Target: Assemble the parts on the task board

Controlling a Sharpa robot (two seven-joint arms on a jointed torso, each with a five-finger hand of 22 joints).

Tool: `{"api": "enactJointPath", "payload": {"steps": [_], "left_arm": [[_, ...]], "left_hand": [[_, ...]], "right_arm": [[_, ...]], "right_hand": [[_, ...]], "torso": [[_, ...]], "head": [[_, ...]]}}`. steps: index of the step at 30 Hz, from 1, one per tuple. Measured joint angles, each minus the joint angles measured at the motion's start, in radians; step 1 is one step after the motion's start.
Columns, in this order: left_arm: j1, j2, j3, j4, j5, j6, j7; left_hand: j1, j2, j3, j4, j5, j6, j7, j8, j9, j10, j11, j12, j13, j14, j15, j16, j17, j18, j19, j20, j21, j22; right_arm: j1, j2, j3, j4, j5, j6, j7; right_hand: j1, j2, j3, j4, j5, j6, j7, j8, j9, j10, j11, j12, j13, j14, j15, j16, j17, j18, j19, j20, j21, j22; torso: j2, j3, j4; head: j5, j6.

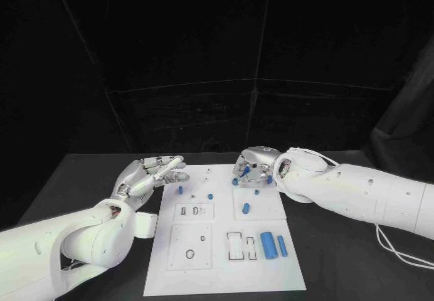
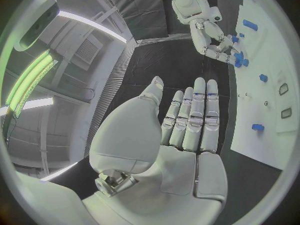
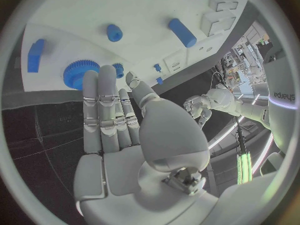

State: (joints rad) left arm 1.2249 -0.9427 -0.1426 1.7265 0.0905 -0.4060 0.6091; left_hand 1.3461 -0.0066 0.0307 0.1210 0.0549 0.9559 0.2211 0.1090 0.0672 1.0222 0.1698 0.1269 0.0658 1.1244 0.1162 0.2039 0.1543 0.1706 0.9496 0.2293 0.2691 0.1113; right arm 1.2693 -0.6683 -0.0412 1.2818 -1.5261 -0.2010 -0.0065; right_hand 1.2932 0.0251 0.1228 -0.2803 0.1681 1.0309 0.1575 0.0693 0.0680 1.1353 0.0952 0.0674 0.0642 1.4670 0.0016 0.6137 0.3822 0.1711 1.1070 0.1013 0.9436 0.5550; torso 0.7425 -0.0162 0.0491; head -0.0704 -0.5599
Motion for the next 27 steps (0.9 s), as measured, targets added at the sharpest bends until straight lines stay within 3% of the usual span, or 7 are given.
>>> {"api": "enactJointPath", "payload": {"steps": [4, 8, 12, 15, 17, 25, 27], "left_arm": [[0.0, -0.004, 0.0, 0.007, 0.001, 0.004, -0.003], [0.0, -0.006, 0.0, 0.01, 0.002, 0.007, -0.005], [0.0, -0.007, 0.0, 0.011, 0.002, 0.01, -0.008], [0.0, -0.008, 0.0, 0.011, 0.002, 0.012, -0.01], [0.001, -0.009, 0.0, 0.012, 0.003, 0.013, -0.011], [0.001, -0.008, 0.0, 0.012, 0.003, 0.016, -0.015], [0.001, -0.008, 0.0, 0.011, 0.003, 0.016, -0.016]], "left_hand": [[0.0, 0.0, 0.0, 0.0, 0.0, 0.0, 0.0, 0.0, 0.0, 0.0, 0.0, 0.0, 0.0, 0.0, 0.0, 0.0, 0.0, 0.0, 0.0, 0.0, 0.0, 0.0], [0.0, 0.0, -0.004, -0.004, 0.0, 0.0, 0.0, -0.005, 0.0, 0.0, 0.0, 0.0, 0.0, 0.0, 0.0, 0.0, 0.001, 0.0, 0.0, 0.0, 0.0, -0.001], [0.0, 0.0, -0.004, -0.004, 0.0, 0.0, 0.0, -0.004, 0.0, 0.0, 0.0, 0.0, 0.0, 0.0, 0.0, 0.0, 0.001, 0.0, 0.0, 0.0, 0.0, -0.001], [0.0, 0.0, -0.004, -0.004, 0.0, 0.0, 0.0, -0.005, 0.0, 0.0, 0.0, 0.0, 0.0, 0.0, 0.0, 0.0, 0.001, 0.0, 0.0, 0.0, 0.0, -0.001], [0.0, 0.0, -0.004, -0.004, 0.0, 0.0, 0.0, -0.004, 0.0, 0.0, 0.0, 0.0, 0.0, 0.0, 0.0, 0.0, 0.001, 0.0, 0.0, 0.0, 0.0, -0.001], [0.004, 0.004, -0.004, -0.004, 0.0, 0.0, 0.0, -0.005, -0.001, 0.0, 0.0, 0.0, 0.0, 0.0, 0.0, -0.004, 0.001, 0.0, 0.0, 0.0, 0.0, -0.002], [0.004, 0.004, -0.004, -0.004, 0.0, 0.0, 0.0, -0.004, -0.001, 0.0, 0.0, 0.0, 0.0, 0.0, 0.0, -0.004, 0.001, 0.0, 0.0, 0.0, 0.0, -0.002]], "right_arm": [[0.001, 0.005, 0.0, 0.0, -0.039, 0.013, -0.015], [0.002, 0.009, 0.001, 0.0, -0.064, 0.019, -0.025], [0.002, 0.013, 0.001, 0.0, -0.08, 0.019, -0.03], [0.003, 0.015, 0.001, 0.0, -0.089, 0.02, -0.031], [0.003, 0.016, 0.001, 0.001, -0.094, 0.021, -0.033], [0.003, 0.024, 0.001, -0.007, -0.104, 0.044, -0.039], [0.004, 0.025, 0.001, -0.008, -0.107, 0.052, -0.042]], "right_hand": [[-0.004, -0.004, 0.012, 0.002, -0.002, -0.008, -0.002, 0.0, 0.0, -0.008, 0.001, 0.0, 0.001, 0.0, 0.0, 0.071, 0.042, 0.0, 0.041, 0.004, 0.109, 0.134], [-0.005, -0.005, 0.023, 0.002, -0.002, -0.012, 0.002, 0.0, 0.0, -0.008, 0.001, 0.0, 0.001, 0.0, 0.0, 0.121, 0.075, -0.016, 0.049, 0.004, 0.16, 0.197], [-0.005, -0.005, 0.036, 0.003, -0.002, -0.015, -0.001, 0.0, 0.0, -0.008, 0.001, 0.0, 0.001, 0.0, 0.0, 0.183, 0.134, -0.016, 0.069, 0.007, 0.201, 0.251], [-0.005, -0.005, 0.041, 0.004, -0.002, -0.015, -0.001, 0.0, 0.0, -0.008, 0.001, 0.0, 0.001, 0.0, 0.0, 0.214, 0.164, -0.016, 0.073, 0.007, 0.221, 0.278], [-0.005, -0.005, 0.05, 0.006, -0.002, -0.015, -0.001, 0.0, 0.0, -0.008, 0.001, 0.0, 0.001, 0.0, 0.0, 0.241, 0.19, -0.032, 0.084, 0.008, 0.238, 0.3], [-0.012, 0.006, 0.101, 0.004, -0.03, -0.015, -0.001, 0.0, 0.0, 0.014, -0.006, 0.0, 0.001, 0.0, 0.0, 0.338, 0.283, -0.034, 0.116, 0.008, 0.302, 0.388], [-0.009, 0.01, 0.114, 0.002, -0.031, -0.008, -0.002, 0.0, 0.0, 0.02, -0.005, 0.0, 0.001, 0.0, 0.0, 0.359, 0.303, -0.048, 0.119, 0.008, 0.314, 0.408]], "torso": [[0.007, -0.002, 0.0043], [0.012, -0.0033, 0.0081], [0.015, -0.0044, 0.0105], [0.017, -0.0044, 0.0115], [0.019, -0.0044, 0.0121], [0.024, -0.0028, 0.0135], [0.025, -0.0025, 0.0138]], "head": [[-0.002, 0.0], [-0.003, -0.003], [-0.005, -0.006], [-0.005, -0.006], [-0.005, -0.006], [-0.006, -0.01], [-0.006, -0.011]]}}
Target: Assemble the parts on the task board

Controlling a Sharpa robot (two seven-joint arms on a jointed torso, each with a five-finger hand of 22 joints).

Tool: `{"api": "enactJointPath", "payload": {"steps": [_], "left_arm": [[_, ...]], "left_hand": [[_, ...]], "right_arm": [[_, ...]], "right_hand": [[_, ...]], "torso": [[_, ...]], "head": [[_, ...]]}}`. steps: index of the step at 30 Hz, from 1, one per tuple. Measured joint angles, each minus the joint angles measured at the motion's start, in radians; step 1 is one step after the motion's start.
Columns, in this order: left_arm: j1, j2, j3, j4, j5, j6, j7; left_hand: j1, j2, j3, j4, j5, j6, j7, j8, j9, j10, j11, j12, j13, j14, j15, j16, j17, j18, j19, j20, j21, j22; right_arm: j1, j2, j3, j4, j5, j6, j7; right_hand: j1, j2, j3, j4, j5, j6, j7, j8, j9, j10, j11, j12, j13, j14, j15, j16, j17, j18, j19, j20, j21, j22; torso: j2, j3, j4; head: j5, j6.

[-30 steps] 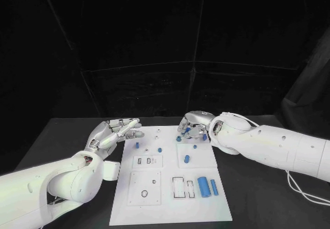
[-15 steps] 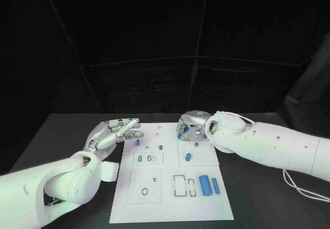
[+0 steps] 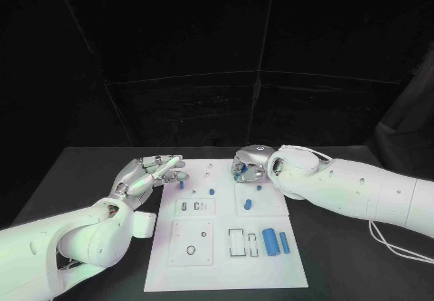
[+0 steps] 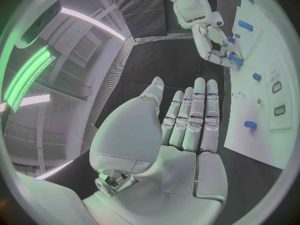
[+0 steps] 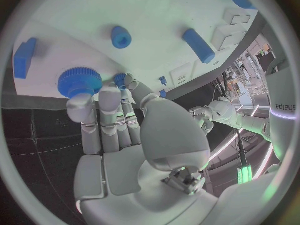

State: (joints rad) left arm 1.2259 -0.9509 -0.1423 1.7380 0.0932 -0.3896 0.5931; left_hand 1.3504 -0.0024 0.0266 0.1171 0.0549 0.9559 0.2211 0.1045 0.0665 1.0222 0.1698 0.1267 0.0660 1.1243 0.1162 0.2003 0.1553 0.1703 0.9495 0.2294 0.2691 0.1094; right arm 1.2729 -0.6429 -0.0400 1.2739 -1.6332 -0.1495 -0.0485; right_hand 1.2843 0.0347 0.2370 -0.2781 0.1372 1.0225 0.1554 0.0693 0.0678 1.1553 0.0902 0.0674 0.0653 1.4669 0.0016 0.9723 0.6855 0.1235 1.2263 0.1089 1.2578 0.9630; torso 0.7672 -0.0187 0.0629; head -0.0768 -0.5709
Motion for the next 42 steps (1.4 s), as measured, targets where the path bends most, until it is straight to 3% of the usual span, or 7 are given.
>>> {"api": "enactJointPath", "payload": {"steps": [14, 16, 19, 24, 29, 34, 42], "left_arm": [[0.001, -0.004, 0.0, 0.001, 0.0, 0.007, -0.007], [0.001, -0.005, 0.0, 0.001, 0.0, 0.009, -0.008], [0.001, -0.005, 0.0, 0.001, 0.0, 0.01, -0.01], [0.001, -0.008, 0.0, 0.001, 0.0, 0.013, -0.012], [0.002, -0.01, 0.0, 0.001, 0.0, 0.015, -0.013], [0.003, -0.01, 0.0, 0.001, 0.0, 0.017, -0.014], [0.003, -0.008, 0.0, 0.001, 0.0, 0.019, -0.015]], "left_hand": [[0.0, 0.0, 0.0, -0.006, 0.0, 0.003, 0.003, -0.004, 0.0, 0.0, 0.0, -0.008, 0.0, 0.0, 0.0, -0.007, 0.002, 0.0, 0.0, 0.0, -0.005, -0.002], [0.005, 0.005, 0.003, -0.008, 0.0, 0.002, 0.002, -0.004, 0.0, 0.0, 0.0, -0.008, 0.0, 0.0, 0.0, -0.007, 0.003, 0.0, 0.0, 0.0, -0.005, -0.004], [0.005, 0.005, 0.003, -0.008, 0.0, 0.002, 0.002, -0.004, 0.0, 0.0, 0.0, -0.008, 0.0, 0.0, 0.0, -0.007, 0.003, 0.0, 0.0, 0.0, -0.005, -0.004], [0.005, 0.005, 0.003, -0.008, 0.0, 0.002, 0.002, -0.004, 0.0, 0.0, 0.0, -0.008, 0.0, 0.0, 0.0, -0.007, 0.003, 0.0, 0.0, 0.0, -0.01, -0.005], [0.005, 0.005, 0.003, -0.008, 0.0, 0.002, 0.002, -0.004, 0.0, 0.0, 0.0, -0.008, 0.0, 0.0, 0.0, -0.007, 0.003, 0.0, 0.0, 0.0, -0.01, -0.005], [0.005, 0.005, 0.003, -0.008, 0.0, 0.002, 0.002, -0.004, 0.0, 0.0, 0.0, -0.008, 0.0, 0.0, 0.0, -0.007, 0.003, 0.0, 0.0, 0.0, -0.01, -0.005], [0.005, 0.005, 0.003, -0.008, 0.0, 0.002, 0.002, -0.008, 0.0, 0.0, 0.0, -0.012, 0.0, 0.0, 0.0, -0.012, 0.004, 0.0, 0.0, 0.0, -0.01, -0.006]], "right_arm": [[0.004, 0.0, 0.003, 0.0, -0.026, 0.024, -0.017], [0.004, 0.0, 0.003, 0.002, -0.029, 0.018, -0.018], [0.002, -0.002, 0.003, 0.01, -0.031, 0.0, -0.017], [-0.001, -0.006, 0.025, 0.032, -0.02, -0.062, -0.014], [0.001, 0.002, 0.036, 0.036, 0.0, -0.122, -0.016], [0.002, 0.036, 0.04, 0.009, 0.015, -0.158, -0.025], [0.005, 0.124, 0.042, -0.08, 0.029, -0.176, -0.035]], "right_hand": [[0.0, 0.0, 0.096, -0.006, -0.04, 0.029, -0.002, 0.0, 0.0, 0.032, -0.003, 0.0, -0.001, 0.0, 0.0, 0.085, 0.073, 0.0, 0.027, -0.002, 0.058, 0.081], [0.005, 0.005, 0.117, -0.006, -0.059, 0.048, -0.003, 0.003, 0.001, 0.049, -0.003, -0.001, -0.001, 0.0, 0.0, 0.109, 0.101, -0.016, 0.049, -0.003, 0.08, 0.117], [0.007, 0.007, 0.138, -0.001, -0.068, 0.069, -0.006, 0.012, 0.004, 0.064, -0.003, 0.008, 0.004, -0.001, -0.001, 0.132, 0.123, -0.015, 0.061, -0.007, 0.1, 0.149], [0.007, 0.007, 0.153, 0.014, -0.07, 0.075, -0.007, 0.012, 0.008, 0.064, -0.003, 0.008, 0.006, -0.004, -0.004, 0.145, 0.131, -0.015, 0.062, -0.009, 0.108, 0.164], [-0.002, -0.002, 0.163, 0.024, -0.07, 0.075, -0.007, 0.012, 0.008, 0.072, -0.012, 0.002, 0.006, -0.004, -0.004, 0.149, 0.135, -0.015, 0.066, -0.005, 0.113, 0.169], [-0.01, -0.01, 0.176, 0.03, -0.07, 0.075, -0.007, 0.005, 0.006, 0.072, -0.012, 0.002, 0.005, -0.004, -0.004, 0.158, 0.138, -0.015, 0.066, -0.005, 0.115, 0.172], [-0.019, -0.019, 0.187, 0.04, -0.071, 0.071, -0.003, 0.0, 0.005, 0.072, -0.011, 0.002, 0.003, -0.004, -0.004, 0.165, 0.141, -0.015, 0.066, -0.005, 0.118, 0.175]], "torso": [[0.006, 0.0017, 0.0019], [0.007, 0.0017, 0.0021], [0.007, 0.0018, 0.0024], [0.008, 0.0018, 0.0024], [0.009, 0.0013, 0.0024], [0.011, 0.0011, 0.0043], [0.014, 0.0006, 0.0067]], "head": [[-0.002, -0.004], [-0.002, -0.004], [-0.002, -0.003], [0.0, 0.0], [0.002, 0.006], [0.002, 0.01], [0.003, 0.01]]}}
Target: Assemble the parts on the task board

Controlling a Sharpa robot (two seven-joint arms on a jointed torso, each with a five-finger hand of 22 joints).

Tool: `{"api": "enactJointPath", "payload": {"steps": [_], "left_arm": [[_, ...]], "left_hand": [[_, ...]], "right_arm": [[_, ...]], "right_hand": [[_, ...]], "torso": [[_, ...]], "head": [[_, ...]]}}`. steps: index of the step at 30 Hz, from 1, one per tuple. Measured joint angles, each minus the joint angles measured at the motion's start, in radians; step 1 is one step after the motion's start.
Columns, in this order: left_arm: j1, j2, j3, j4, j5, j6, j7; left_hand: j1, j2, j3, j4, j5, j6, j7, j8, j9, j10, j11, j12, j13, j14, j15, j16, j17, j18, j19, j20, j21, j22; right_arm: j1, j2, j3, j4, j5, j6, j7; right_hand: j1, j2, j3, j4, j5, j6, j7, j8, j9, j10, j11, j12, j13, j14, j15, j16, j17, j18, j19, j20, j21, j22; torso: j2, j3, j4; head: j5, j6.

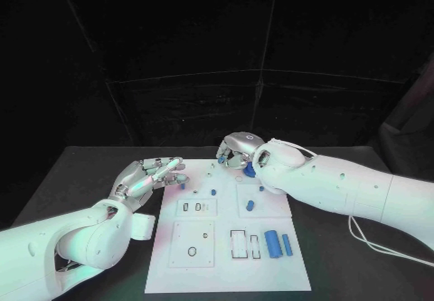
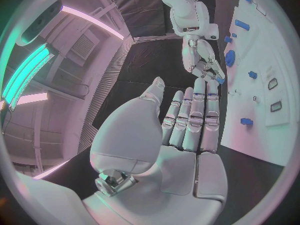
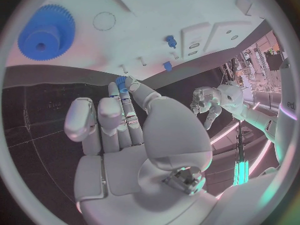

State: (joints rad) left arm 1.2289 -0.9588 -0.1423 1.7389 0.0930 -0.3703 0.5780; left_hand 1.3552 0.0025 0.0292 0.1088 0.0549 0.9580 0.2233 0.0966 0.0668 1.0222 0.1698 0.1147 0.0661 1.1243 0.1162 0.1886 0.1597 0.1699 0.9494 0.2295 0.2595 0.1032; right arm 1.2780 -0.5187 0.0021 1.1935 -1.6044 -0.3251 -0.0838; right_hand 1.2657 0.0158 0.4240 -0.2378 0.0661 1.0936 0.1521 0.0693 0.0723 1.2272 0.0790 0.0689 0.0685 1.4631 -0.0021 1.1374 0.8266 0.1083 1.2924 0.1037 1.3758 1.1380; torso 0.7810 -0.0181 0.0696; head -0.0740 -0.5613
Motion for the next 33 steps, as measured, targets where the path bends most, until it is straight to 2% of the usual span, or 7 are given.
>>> {"api": "enactJointPath", "payload": {"steps": [8, 15, 24, 33], "left_arm": [[0.005, 0.001, 0.0, 0.002, 0.0, 0.002, -0.002], [0.006, 0.002, 0.0, 0.001, 0.0, 0.003, -0.003], [0.009, 0.002, 0.0, 0.004, 0.0, 0.004, -0.004], [0.01, 0.003, 0.0, 0.003, 0.0, 0.006, -0.006]], "left_hand": [[0.0, 0.0, 0.0, 0.0, 0.0, 0.0, 0.0, 0.0, 0.0, 0.0, 0.0, 0.0, 0.0, 0.0, 0.0, 0.0, 0.0, 0.0, 0.0, 0.0, 0.0, 0.0], [0.0, 0.0, 0.0, -0.006, 0.0, 0.0, 0.0, 0.0, 0.0, 0.0, 0.0, 0.0, 0.0, 0.0, 0.0, 0.0, 0.0, 0.0, 0.0, 0.0, 0.0, 0.0], [0.0, 0.0, 0.0, -0.006, 0.0, 0.0, 0.0, 0.0, 0.0, 0.0, 0.0, 0.0, 0.0, 0.0, 0.0, 0.0, 0.0, 0.0, 0.0, 0.0, 0.0, -0.001], [0.0, 0.0, 0.0, -0.006, 0.0, 0.0, 0.0, 0.0, 0.0, 0.0, 0.0, 0.0, 0.0, 0.0, 0.0, 0.0, 0.0, 0.0, 0.0, 0.0, 0.0, -0.001]], "right_arm": [[0.001, 0.054, 0.0, -0.057, 0.003, 0.02, -0.003], [0.001, 0.076, 0.0, -0.086, 0.0, 0.04, -0.008], [0.001, 0.089, 0.0, -0.099, -0.011, 0.06, -0.02], [0.002, 0.105, 0.0, -0.108, -0.021, 0.064, -0.025]], "right_hand": [[-0.003, -0.003, 0.003, 0.003, -0.001, 0.0, 0.0, -0.001, -0.001, -0.004, 0.004, 0.0, 0.0, 0.0, 0.0, 0.006, 0.005, 0.0, 0.0, 0.0, 0.001, 0.003], [-0.006, -0.006, 0.007, 0.007, -0.002, -0.004, 0.003, -0.001, -0.001, -0.007, 0.007, -0.001, -0.001, 0.0, 0.0, 0.006, 0.005, 0.0, 0.0, 0.0, 0.001, 0.003], [-0.005, -0.013, 0.011, 0.01, -0.002, -0.004, 0.003, -0.001, -0.002, -0.011, 0.003, -0.004, -0.001, 0.0, 0.0, 0.006, 0.002, 0.0, 0.0, 0.0, 0.001, 0.002], [-0.011, -0.018, 0.014, 0.014, -0.002, -0.01, 0.004, -0.001, -0.002, -0.015, 0.007, -0.004, -0.001, 0.0, 0.0, 0.006, -0.008, 0.0, -0.004, 0.004, 0.001, -0.003]], "torso": [[0.005, -0.0007, 0.0026], [0.007, -0.0008, 0.0034], [0.009, -0.0004, 0.0038], [0.01, -0.0002, 0.0037]], "head": [[0.002, -0.002], [0.002, -0.004], [0.005, -0.005], [0.004, -0.007]]}}
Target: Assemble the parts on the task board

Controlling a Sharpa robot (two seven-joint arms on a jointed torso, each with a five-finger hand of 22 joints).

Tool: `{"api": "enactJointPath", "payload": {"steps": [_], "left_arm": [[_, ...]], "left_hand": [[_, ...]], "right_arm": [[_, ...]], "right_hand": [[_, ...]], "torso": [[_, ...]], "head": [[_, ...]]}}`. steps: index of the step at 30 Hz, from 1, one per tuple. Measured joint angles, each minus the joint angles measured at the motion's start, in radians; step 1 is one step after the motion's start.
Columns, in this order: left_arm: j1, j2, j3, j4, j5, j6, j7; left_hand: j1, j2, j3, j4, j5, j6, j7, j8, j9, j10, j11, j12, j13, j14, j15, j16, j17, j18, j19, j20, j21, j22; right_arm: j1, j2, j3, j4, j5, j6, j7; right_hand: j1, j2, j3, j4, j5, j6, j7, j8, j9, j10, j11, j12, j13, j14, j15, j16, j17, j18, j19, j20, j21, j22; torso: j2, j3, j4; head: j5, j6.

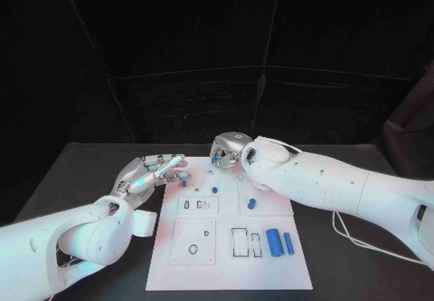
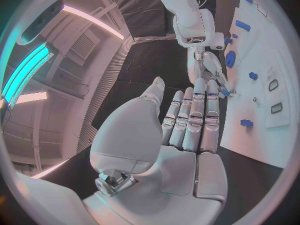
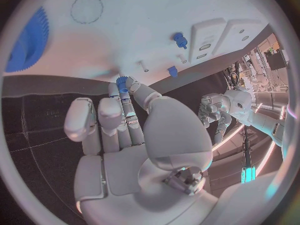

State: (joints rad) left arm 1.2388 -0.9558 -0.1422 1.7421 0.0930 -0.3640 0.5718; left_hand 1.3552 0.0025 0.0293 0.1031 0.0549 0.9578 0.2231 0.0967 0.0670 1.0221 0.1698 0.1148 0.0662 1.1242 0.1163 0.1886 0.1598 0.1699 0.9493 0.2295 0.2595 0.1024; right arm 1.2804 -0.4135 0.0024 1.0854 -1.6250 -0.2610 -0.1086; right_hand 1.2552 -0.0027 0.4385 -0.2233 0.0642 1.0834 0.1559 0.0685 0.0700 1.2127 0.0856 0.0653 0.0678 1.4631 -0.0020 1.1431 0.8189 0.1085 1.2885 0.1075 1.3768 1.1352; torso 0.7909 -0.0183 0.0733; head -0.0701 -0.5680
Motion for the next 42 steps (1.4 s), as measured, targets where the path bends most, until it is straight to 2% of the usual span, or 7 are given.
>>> {"api": "enactJointPath", "payload": {"steps": [7, 14, 17, 24, 31, 36, 42], "left_arm": [[0.0, 0.0, 0.0, -0.001, 0.0, 0.001, -0.001], [0.001, 0.001, 0.0, -0.002, 0.0, 0.002, -0.003], [0.001, 0.001, 0.0, -0.001, 0.0, 0.003, -0.003], [0.002, 0.0, 0.0, -0.001, 0.0, 0.005, -0.005], [0.002, -0.004, 0.0, -0.002, 0.0, 0.007, -0.007], [0.003, -0.007, 0.0, -0.003, 0.0, 0.009, -0.007], [0.003, -0.007, 0.0, -0.008, 0.0, 0.011, -0.007]], "left_hand": [[0.0, 0.0, 0.0, 0.0, 0.0, 0.0, 0.0, 0.0, -0.001, 0.0, 0.0, 0.0, 0.0, 0.0, 0.0, 0.0, 0.001, 0.0, 0.0, 0.0, 0.0, -0.001], [0.0, 0.0, 0.0, 0.0, 0.0, 0.0, 0.0, 0.0, -0.001, 0.0, 0.0, 0.0, 0.0, 0.0, 0.0, 0.0, 0.001, 0.0, 0.0, 0.0, 0.0, -0.001], [0.003, 0.003, 0.0, 0.0, 0.0, 0.0, 0.0, -0.003, -0.001, 0.0, 0.0, -0.003, 0.0, 0.0, 0.0, -0.004, 0.001, 0.0, 0.0, 0.0, 0.0, -0.001], [0.004, 0.004, -0.003, -0.003, 0.0, 0.0, 0.0, -0.004, -0.001, 0.0, 0.0, -0.005, -0.001, 0.0, 0.0, -0.007, 0.002, 0.0, 0.0, 0.0, -0.004, -0.002], [0.004, 0.004, 0.0, -0.006, 0.0, 0.0, 0.0, -0.004, -0.001, 0.0, 0.0, -0.005, -0.001, 0.0, 0.0, -0.007, 0.002, 0.0, 0.0, 0.0, -0.004, -0.003], [0.004, 0.004, 0.0, -0.006, 0.0, 0.0, 0.0, -0.004, -0.001, 0.0, 0.0, -0.005, -0.001, 0.0, 0.0, -0.007, 0.003, 0.0, 0.0, 0.0, -0.004, -0.003], [0.004, 0.004, 0.0, -0.006, 0.0, 0.0, 0.0, -0.004, -0.001, 0.0, 0.0, -0.005, -0.001, 0.0, 0.0, -0.007, 0.003, 0.0, 0.0, 0.0, -0.004, -0.004]], "right_arm": [[-0.001, 0.005, 0.0, -0.004, -0.004, 0.004, 0.0], [-0.001, 0.009, -0.001, -0.014, -0.005, 0.005, 0.001], [-0.001, 0.009, -0.001, -0.016, -0.005, 0.005, 0.001], [-0.001, -0.027, -0.001, 0.021, -0.006, -0.008, 0.001], [0.0, -0.162, -0.001, 0.13, 0.019, -0.031, 0.0], [0.0, -0.256, 0.004, 0.193, 0.077, -0.026, -0.014], [0.002, -0.335, 0.012, 0.23, 0.14, 0.001, -0.047]], "right_hand": [[-0.002, -0.002, 0.004, 0.004, 0.0, -0.004, 0.0, 0.0, 0.0, -0.007, 0.003, 0.0, -0.001, 0.0, 0.0, 0.0, -0.006, 0.0, -0.002, 0.002, 0.0, -0.004], [-0.009, -0.063, 0.006, 0.029, 0.0, -0.116, 0.021, -0.006, -0.006, -0.151, 0.029, 0.0, -0.006, -0.046, 0.027, -0.108, -0.166, 0.0, -0.115, 0.023, -0.075, -0.151], [0.003, -0.082, -0.017, 0.051, 0.0, -0.176, 0.027, -0.006, -0.006, -0.23, 0.039, 0.0, -0.006, -0.074, 0.034, -0.177, -0.261, 0.024, -0.186, 0.031, -0.135, -0.254], [0.018, -0.095, -0.059, 0.08, 0.0, -0.192, 0.031, -0.006, -0.001, -0.244, 0.036, 0.037, 0.0, -0.078, 0.035, -0.206, -0.299, 0.024, -0.204, 0.032, -0.163, -0.295], [0.006, -0.09, -0.079, 0.127, 0.024, -0.116, 0.017, 0.024, 0.009, -0.061, 0.01, 0.139, 0.025, -0.018, 0.011, -0.095, -0.15, 0.023, -0.082, 0.018, -0.081, -0.139], [-0.047, -0.139, -0.143, 0.183, 0.068, -0.096, -0.014, 0.028, 0.009, 0.098, -0.032, 0.24, 0.09, 0.004, -0.018, 0.002, -0.019, -0.001, -0.001, -0.013, -0.015, -0.022], [0.0, -0.141, -0.348, 0.3, 0.119, -0.125, -0.024, 0.027, 0.003, 0.087, -0.043, 0.502, 0.371, 0.002, -0.031, 0.206, 0.284, -0.04, 0.091, -0.028, 0.067, 0.131]], "torso": [[0.001, 0.0, -0.0001], [0.002, 0.0, -0.0009], [0.002, 0.0, -0.001], [0.002, 0.0004, -0.001], [0.002, 0.0018, -0.0043], [0.002, 0.0033, -0.009], [0.002, 0.0057, -0.0118]], "head": [[0.001, -0.001], [0.003, -0.001], [0.003, -0.001], [0.001, -0.001], [-0.002, 0.005], [-0.005, 0.008], [-0.007, 0.011]]}}
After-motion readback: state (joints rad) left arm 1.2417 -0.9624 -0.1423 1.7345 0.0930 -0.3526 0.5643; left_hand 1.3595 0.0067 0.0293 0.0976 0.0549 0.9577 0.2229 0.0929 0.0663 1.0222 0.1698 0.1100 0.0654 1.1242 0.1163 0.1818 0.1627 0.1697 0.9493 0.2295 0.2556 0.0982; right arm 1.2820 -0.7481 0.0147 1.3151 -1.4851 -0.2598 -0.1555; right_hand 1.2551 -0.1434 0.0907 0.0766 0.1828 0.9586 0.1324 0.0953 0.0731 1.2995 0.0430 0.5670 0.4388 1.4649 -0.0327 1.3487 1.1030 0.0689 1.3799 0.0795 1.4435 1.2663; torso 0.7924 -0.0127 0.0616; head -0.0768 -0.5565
